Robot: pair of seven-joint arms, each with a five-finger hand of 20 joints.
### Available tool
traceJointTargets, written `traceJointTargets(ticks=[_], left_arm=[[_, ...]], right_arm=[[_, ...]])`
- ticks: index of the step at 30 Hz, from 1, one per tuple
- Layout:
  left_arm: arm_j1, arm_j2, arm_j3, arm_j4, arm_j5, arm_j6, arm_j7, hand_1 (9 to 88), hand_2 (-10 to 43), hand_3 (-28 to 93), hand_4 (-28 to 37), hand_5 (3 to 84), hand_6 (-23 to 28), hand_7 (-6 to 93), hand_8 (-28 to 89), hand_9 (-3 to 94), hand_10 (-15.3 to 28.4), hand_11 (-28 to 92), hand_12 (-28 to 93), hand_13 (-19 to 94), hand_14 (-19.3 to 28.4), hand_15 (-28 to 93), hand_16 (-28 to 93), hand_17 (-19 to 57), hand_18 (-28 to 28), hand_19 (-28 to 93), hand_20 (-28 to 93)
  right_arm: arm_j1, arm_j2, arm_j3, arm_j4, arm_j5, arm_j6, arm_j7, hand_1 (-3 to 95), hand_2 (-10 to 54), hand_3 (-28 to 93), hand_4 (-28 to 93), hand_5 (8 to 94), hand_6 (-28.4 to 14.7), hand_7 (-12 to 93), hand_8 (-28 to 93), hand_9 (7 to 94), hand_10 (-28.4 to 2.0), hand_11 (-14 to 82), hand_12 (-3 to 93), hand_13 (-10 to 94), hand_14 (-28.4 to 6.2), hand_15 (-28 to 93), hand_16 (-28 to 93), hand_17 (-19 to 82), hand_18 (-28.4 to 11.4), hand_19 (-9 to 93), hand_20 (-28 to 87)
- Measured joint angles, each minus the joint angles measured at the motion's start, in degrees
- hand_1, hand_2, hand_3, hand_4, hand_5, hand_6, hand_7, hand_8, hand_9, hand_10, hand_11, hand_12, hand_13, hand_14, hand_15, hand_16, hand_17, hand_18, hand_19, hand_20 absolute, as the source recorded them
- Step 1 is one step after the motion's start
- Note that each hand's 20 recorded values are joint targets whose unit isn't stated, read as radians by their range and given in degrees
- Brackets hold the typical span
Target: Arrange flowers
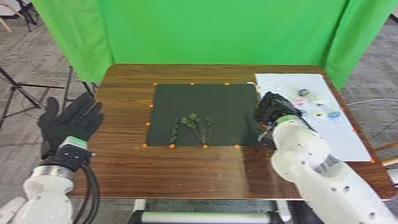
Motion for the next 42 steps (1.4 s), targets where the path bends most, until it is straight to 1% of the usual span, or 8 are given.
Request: traceJointTargets(ticks=[8, 17, 22, 25, 30, 33, 34, 42], left_arm=[[-1.3, 0.01, 1.07, 0.31, 0.11, 0.0, -0.14, 24.8, 15.4, 69, -28.3, 40.4, 7.8, 16.4, -9, 30.7, 13.8, 22, 9, 19, 12.2, 32, -11, -5.5, 8.8, 28, 6], [-1.9, 0.01, 1.21, 0.46, 0.32, -0.03, -0.83, 24.8, 15.4, 69, -28.3, 40.5, 7.7, 16.4, -9, 30.7, 13.8, 22, 9, 19, 12.3, 32, -11, -5.5, 8.9, 28, 6], [-1.7, 0.01, 0.82, 0.59, 0.12, -0.04, -0.82, 24.8, 15.4, 69, -28.3, 40.4, 7.8, 16.2, -9, 30.7, 13.7, 22, 9, 19, 12.4, 32, -11, -5.5, 9.0, 28, 6], [-1.7, 0.01, 0.55, 0.61, 0.12, -0.02, -0.82, 24.8, 15.2, 70, -28.3, 40.2, 7.8, 16.1, -9, 29.1, 13.4, 21, 9, 19, 12.5, 32, -11, -5.5, 9.1, 28, 6], [-1.8, 0.01, 0.87, 0.66, -0.16, 0.06, -0.33, 25.0, 14.8, 70, -28.3, 39.5, 7.7, 16.4, -9, 27.9, 13.2, 21, 9, 18, 12.3, 32, -11, -5.4, 9.1, 28, 6], [-1.7, 0.01, 1.0, 0.66, -0.4, 0.06, 0.09, 25.0, 15.0, 70, -28.3, 39.5, 7.7, 16.5, -9, 28.0, 13.2, 21, 9, 18, 12.2, 33, -11, -5.3, 9.2, 28, 7], [-1.7, 0.01, 1.01, 0.66, -0.47, 0.08, 0.27, 25.0, 15.0, 70, -28.3, 39.5, 7.7, 16.6, -9, 28.1, 13.3, 22, 9, 18, 12.2, 33, -11, -5.4, 9.2, 28, 7], [-1.4, 0.03, 1.01, 0.64, -0.88, 0.21, 1.2, 25.1, 14.9, 70, -28.3, 39.6, 7.8, 16.6, -9, 28.2, 13.3, 21, 9, 18, 12.3, 33, -11, -5.3, 9.3, 28, 7]], right_arm=[[-1.0, -5.9, -2.2, 1.1, -1.4, -2.2, 1.2, 55.0, -9.5, 71, -22, 74.1, -2.6, 41, 22, 85.9, -10.5, 34.4, 47.0, 82, -9.5, 64, 37, 52, -24.3, 93, 48], [-2.5, -6.8, -3.3, 1.7, -2.1, -4.2, 2.6, 52.0, -9.5, 69, -21, 71.2, -2.7, 41, 20, 83.5, -11.4, 34.5, 46.6, 79, -9.7, 65, 38, 50, -24.2, 93, 47], [-2.6, -6.8, -3.1, 1.7, -2.3, -4.1, 2.5, 49.3, -9.5, 65, -22, 69.9, -3.4, 40, 18, 81.3, -13.4, 40.1, 39.2, 79, -9.8, 65, 37, 50, -24.2, 93, 47], [-2.7, -6.7, -2.9, 1.5, -2.2, -4.1, 2.5, 45.6, -9.5, 65, -21, 70.2, -4.2, 35, 17, 80.2, -14.4, 42.9, 32.9, 78, -10.3, 65, 37, 49, -24.2, 93, 47], [-3.0, -6.7, -3.3, 1.4, -6.1, -4.5, 1.8, 40.5, -9.5, 68, -20, 69.8, -5.2, 32, 13, 79.2, -14.9, 42.4, 32.2, 76, -10.9, 66, 37, 48, -24.6, 93, 46], [-3.1, -6.6, -3.3, 0.9, -7.9, -5.5, 1.7, 36.8, -9.5, 70, -19, 69.2, -6.1, 34, -5, 77.9, -15.6, 41.7, 31.9, 75, -11.5, 66, 37, 47, -24.6, 93, 46], [-3.1, -6.6, -3.2, 0.7, -7.8, -5.9, 1.7, 34.7, -9.5, 71, -19, 68.7, -6.4, 33, -8, 77.6, -15.8, 41.6, 31.9, 74, -11.6, 66, 37, 47, -24.6, 93, 46], [-3.6, -5.9, -2.3, -1.3, -6.0, -7.4, 1.7, 31.5, -9.5, 72, -21, 68.2, -7.5, 29, -8, 76.8, -16.3, 41.4, 31.7, 74, -12.0, 67, 37, 47, -24.8, 93, 45]])
